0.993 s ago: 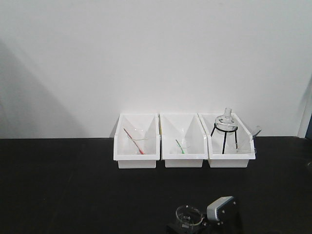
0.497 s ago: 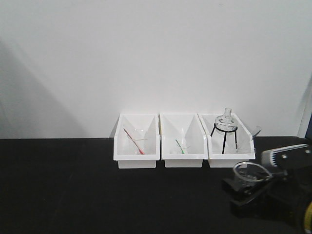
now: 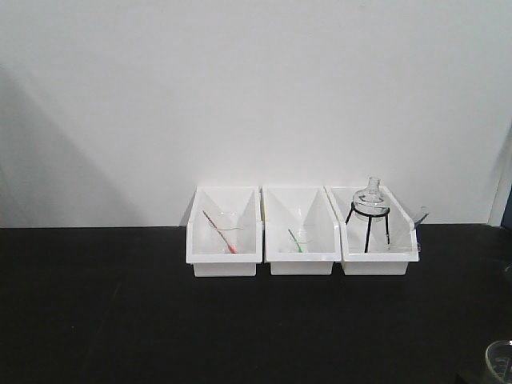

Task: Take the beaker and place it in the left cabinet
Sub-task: 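Hold the beaker in the right gripper while the base turns away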

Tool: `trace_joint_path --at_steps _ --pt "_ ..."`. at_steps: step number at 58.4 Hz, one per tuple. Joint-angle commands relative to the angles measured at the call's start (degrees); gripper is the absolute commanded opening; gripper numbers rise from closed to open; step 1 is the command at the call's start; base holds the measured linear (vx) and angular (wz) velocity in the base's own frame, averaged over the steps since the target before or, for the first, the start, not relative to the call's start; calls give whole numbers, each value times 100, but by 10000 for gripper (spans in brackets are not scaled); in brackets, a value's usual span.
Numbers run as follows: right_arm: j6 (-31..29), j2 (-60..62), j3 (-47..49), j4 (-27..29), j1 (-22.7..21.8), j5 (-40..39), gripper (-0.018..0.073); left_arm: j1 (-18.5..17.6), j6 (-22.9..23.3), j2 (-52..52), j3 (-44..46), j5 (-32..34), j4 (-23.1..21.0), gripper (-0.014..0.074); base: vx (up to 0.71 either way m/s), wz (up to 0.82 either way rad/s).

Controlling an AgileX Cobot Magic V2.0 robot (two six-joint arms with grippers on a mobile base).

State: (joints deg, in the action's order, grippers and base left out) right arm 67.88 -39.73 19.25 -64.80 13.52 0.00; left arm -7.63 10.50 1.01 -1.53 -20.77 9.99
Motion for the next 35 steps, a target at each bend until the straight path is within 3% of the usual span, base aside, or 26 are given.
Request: trace_joint_path --at_steps 1,35 --pt "-6 143 156 -60 -33 -150 -4 8 24 61 69 429 0 4 0 0" --pt "-6 150 156 -60 -33 -150 -4 8 24 61 69 429 0 4 0 0"
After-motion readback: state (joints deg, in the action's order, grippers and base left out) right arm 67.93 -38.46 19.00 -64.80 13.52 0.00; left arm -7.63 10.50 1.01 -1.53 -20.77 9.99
